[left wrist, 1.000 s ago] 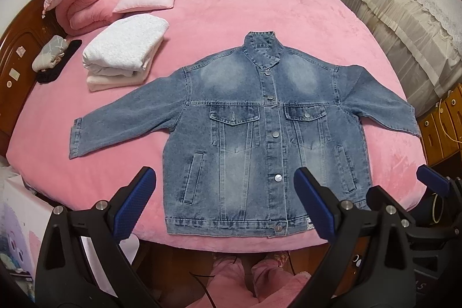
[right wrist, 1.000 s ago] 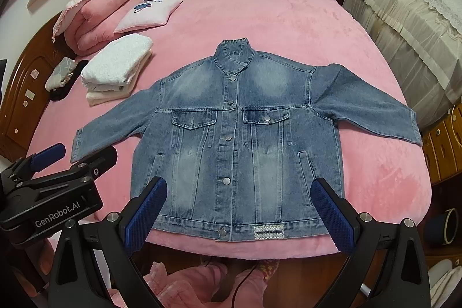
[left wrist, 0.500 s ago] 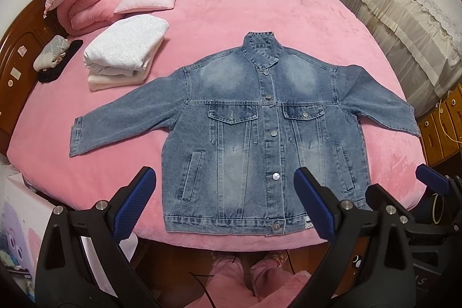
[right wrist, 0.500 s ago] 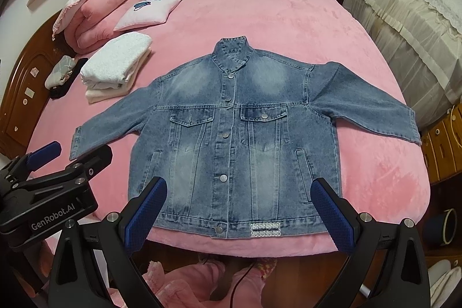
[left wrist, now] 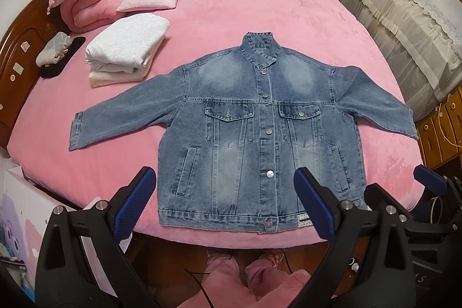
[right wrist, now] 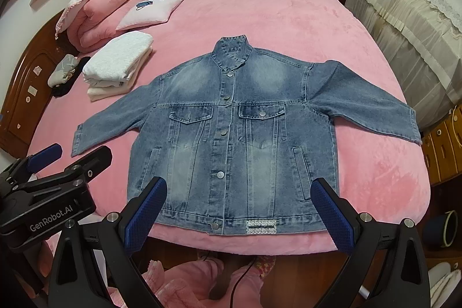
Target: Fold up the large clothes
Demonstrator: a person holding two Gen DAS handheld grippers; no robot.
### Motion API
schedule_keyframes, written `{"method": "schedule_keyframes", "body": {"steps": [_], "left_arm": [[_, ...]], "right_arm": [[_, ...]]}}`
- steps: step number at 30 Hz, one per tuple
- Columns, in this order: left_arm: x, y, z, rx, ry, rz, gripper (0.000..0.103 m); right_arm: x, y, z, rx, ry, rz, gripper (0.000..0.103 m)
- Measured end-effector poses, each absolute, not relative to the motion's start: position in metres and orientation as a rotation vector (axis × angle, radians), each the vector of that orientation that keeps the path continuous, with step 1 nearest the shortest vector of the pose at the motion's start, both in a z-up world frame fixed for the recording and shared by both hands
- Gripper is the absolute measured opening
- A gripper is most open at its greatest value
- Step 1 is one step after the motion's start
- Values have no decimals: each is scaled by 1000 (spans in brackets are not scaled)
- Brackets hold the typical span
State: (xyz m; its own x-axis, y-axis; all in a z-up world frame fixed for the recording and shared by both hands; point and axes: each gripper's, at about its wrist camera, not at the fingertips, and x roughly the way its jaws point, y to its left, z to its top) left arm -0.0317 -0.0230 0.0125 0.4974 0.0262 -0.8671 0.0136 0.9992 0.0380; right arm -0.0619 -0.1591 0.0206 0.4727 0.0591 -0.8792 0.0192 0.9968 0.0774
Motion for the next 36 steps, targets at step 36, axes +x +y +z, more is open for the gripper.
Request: {"method": "schedule_keyframes", "body": {"steps": [36], "left_arm": [[-2, 186, -135, -515, 1499, 265, 95]], "right_arm": [[-3, -69, -82, -8, 1236, 103, 101]]}}
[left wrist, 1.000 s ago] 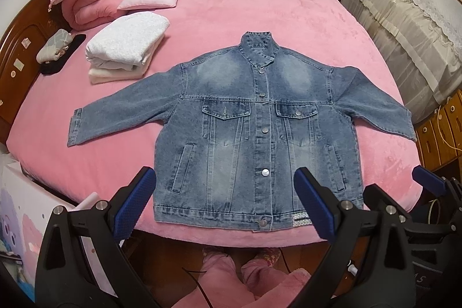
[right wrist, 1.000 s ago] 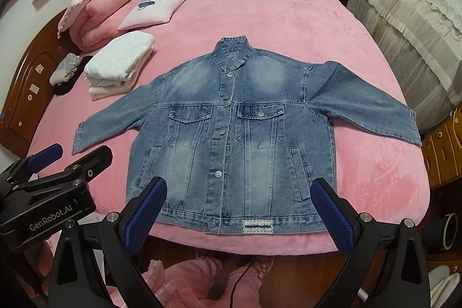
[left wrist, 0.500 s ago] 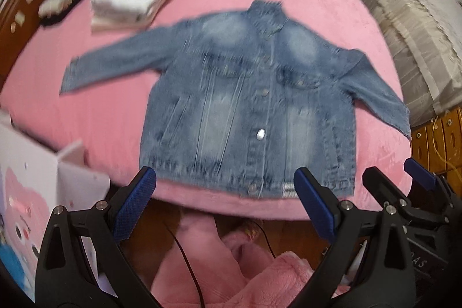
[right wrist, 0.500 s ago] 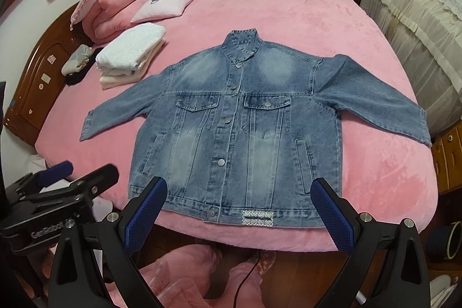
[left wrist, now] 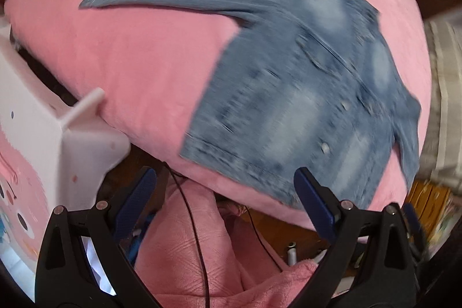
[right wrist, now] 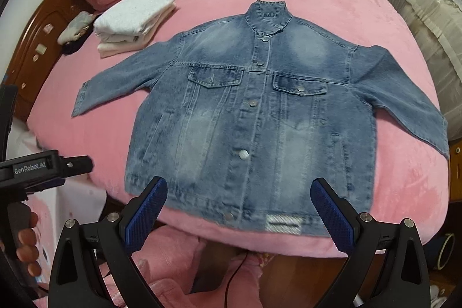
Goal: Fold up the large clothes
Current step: 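Reach the left tool to the sleeve cuff and grasp it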
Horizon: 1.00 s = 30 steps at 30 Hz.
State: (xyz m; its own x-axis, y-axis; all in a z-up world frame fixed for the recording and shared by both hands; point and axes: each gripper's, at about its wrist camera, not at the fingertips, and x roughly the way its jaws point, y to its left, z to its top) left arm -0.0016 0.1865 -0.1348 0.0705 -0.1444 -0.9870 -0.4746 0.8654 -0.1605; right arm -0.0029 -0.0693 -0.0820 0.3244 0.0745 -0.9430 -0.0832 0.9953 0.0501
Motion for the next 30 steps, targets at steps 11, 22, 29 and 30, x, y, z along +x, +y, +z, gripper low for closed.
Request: {"method": "schedule_keyframes", "body": {"steps": [11, 22, 29, 30], "left_arm": [[77, 438, -223, -907, 1538, 602, 95], [104, 592, -320, -1237, 1169, 835, 84], [116, 620, -353, -1271, 1047, 927, 45], [118, 621, -351, -1251, 1029, 931, 36]], "right_arm": [[115, 94, -145, -21, 1341, 25, 101], [156, 222, -218, 71, 1374, 126, 101], [152, 236, -263, 32, 1449, 116, 101], [152, 235, -266, 33, 1450, 110, 101]]}}
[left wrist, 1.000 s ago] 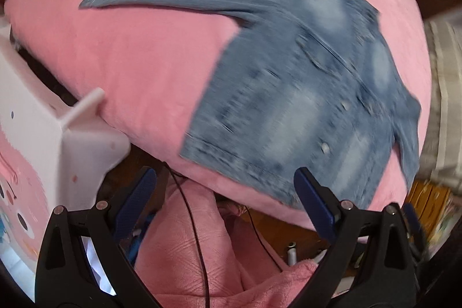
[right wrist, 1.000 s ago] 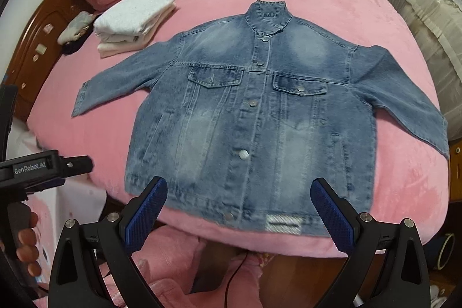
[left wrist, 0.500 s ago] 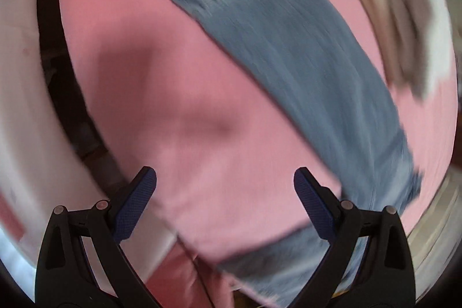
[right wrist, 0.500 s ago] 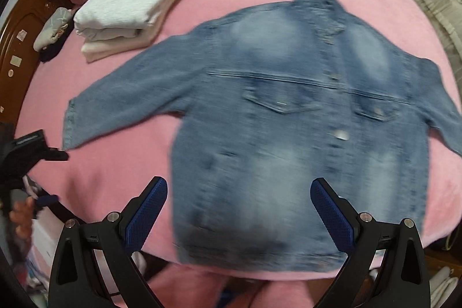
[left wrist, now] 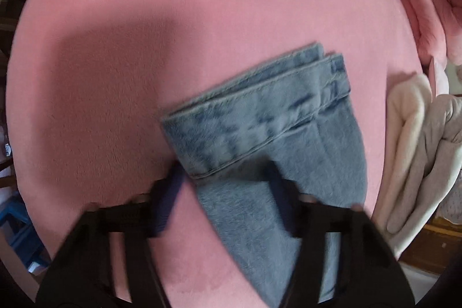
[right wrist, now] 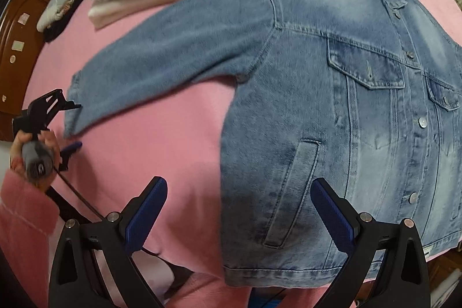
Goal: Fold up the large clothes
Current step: 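Reach the left tool to the sleeve cuff and grasp it, then lift the cuff with the left tool, lay the sleeve across the back, release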
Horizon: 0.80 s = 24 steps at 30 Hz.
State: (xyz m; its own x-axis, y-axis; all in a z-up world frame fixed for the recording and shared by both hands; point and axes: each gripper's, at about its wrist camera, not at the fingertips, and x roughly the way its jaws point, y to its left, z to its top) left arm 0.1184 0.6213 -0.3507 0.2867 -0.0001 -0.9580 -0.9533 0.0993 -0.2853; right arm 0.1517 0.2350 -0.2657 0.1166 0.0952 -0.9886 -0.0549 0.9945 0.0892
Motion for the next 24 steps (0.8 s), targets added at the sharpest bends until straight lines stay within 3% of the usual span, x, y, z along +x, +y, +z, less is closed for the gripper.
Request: {"method": "schedule_keyframes", "body": {"steps": [2, 4, 8, 13, 19, 24], "left_arm": [[125, 623, -345, -1215, 995, 918, 18], [129, 622, -333, -1209, 900, 875, 14], [142, 611, -291, -1086, 777, 830, 13], [176, 542, -195, -870, 609, 697, 13], [225, 417, -105, -667, 546, 513, 13], [250, 297, -61, -521, 551, 361, 13]], "right_arm": [[156, 233, -273, 48, 1454, 98, 101], [158, 225, -277, 66, 1453, 88, 101], [169, 209, -281, 126, 1430, 72, 101], [180, 176, -273, 194, 1370, 98, 101], [196, 110, -259, 273, 1295, 109, 101], [214, 43, -253, 350, 1219, 65, 101]]}}
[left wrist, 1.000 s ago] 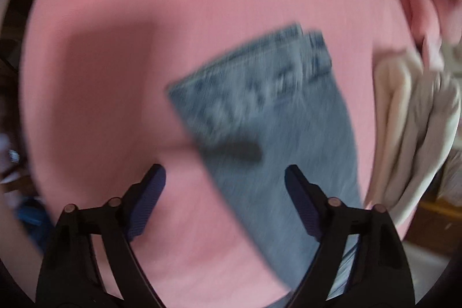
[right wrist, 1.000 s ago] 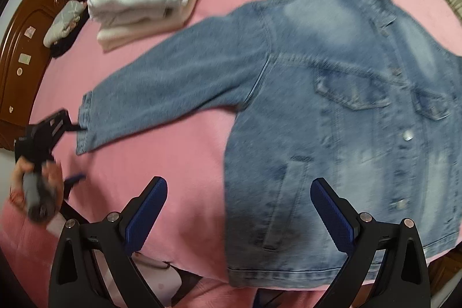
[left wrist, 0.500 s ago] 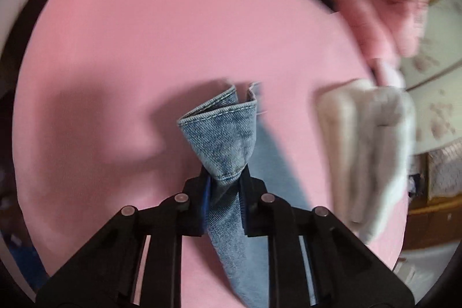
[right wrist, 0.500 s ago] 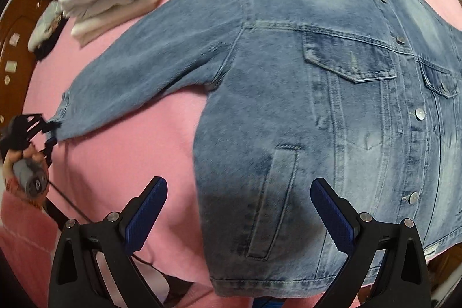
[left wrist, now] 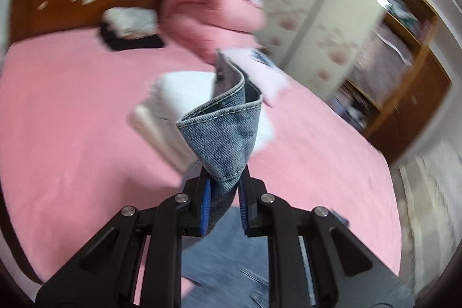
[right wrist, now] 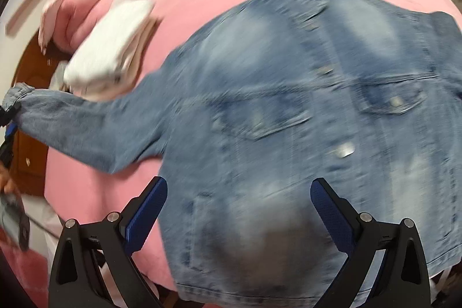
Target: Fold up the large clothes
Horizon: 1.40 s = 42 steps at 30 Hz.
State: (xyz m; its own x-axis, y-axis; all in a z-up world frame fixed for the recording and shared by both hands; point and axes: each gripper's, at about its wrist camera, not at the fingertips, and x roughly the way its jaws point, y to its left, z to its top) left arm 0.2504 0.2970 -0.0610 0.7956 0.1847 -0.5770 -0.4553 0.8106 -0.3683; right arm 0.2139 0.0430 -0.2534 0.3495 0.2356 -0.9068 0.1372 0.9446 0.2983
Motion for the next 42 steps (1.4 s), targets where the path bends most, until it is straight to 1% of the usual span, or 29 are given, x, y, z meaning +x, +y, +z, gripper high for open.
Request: {"method": "schedule_keyframes", "body": {"steps": [3, 5, 8, 11, 12, 13, 14, 15, 16, 17, 19, 20, 21, 22, 23, 24, 25, 26, 28, 30, 32, 36, 37, 38, 40, 42], "left_arm": [[288, 222, -67, -456, 600, 269, 13], [298, 169, -78, -475, 627, 213, 13], [312, 104, -118, -460, 692, 167, 13], [327, 32, -161, -304, 781, 145, 14], [335, 20, -179, -274, 819, 136, 14], [346, 4, -199, -251, 885, 115, 14], [346, -1, -215, -241, 932, 93, 14], [351, -11, -232, -222, 1004, 55, 16], [352, -20, -248, -180, 1094, 18, 20], [353, -27, -260, -147, 1160, -5, 32], [354, -25, -284, -127, 1286, -107, 48], [343, -29, -286, -127, 1297, -133, 49], [342, -30, -282, -116, 1292, -153, 49], [338, -29, -275, -108, 1271, -172, 51], [335, -26, -264, -101, 1245, -189, 57], [335, -17, -254, -104, 1223, -199, 61], [332, -10, -244, -110, 1200, -204, 69], [333, 1, -230, -119, 1180, -195, 73], [328, 31, -219, -140, 1169, -160, 75], [322, 62, -215, -163, 1192, -117, 75], [307, 99, -213, -155, 1221, -58, 75], [273, 164, -226, -110, 1323, 99, 75], [267, 179, -233, -105, 1353, 133, 75], [264, 189, -238, -105, 1370, 150, 75], [257, 208, -249, -101, 1395, 176, 75], [253, 220, -258, -101, 1404, 189, 75]], "right_arm": [[219, 3, -253, 373, 1167, 35, 101], [221, -22, -255, 378, 1139, 12, 101], [224, -67, -261, 380, 1115, -22, 101], [220, -119, -277, 369, 1105, -70, 101], [212, -154, -267, 374, 1111, -82, 101], [210, -167, -279, 377, 1127, -105, 101], [202, -191, -275, 387, 1148, -120, 101], [199, -205, -283, 406, 1177, -139, 101], [193, -217, -286, 422, 1200, -151, 101], [193, -225, -297, 450, 1230, -163, 101], [184, -235, -304, 483, 1251, -167, 101], [182, -238, -309, 502, 1257, -172, 101], [181, -237, -312, 515, 1264, -174, 101], [183, -236, -318, 533, 1270, -167, 101], [186, -233, -322, 551, 1273, -152, 101], [188, -224, -320, 569, 1273, -135, 101], [192, -219, -323, 603, 1266, -103, 101], [196, -213, -324, 641, 1258, -70, 101], [205, -200, -326, 721, 1244, -8, 101], [217, -183, -333, 793, 1249, 46, 99], [231, -161, -342, 827, 1265, 97, 89], [254, -117, -367, 769, 1365, 101, 83], [257, -108, -374, 758, 1395, 84, 76], [259, -101, -381, 748, 1419, 62, 73], [261, -94, -385, 716, 1405, 6, 72], [259, -93, -382, 695, 1340, -26, 60]]}}
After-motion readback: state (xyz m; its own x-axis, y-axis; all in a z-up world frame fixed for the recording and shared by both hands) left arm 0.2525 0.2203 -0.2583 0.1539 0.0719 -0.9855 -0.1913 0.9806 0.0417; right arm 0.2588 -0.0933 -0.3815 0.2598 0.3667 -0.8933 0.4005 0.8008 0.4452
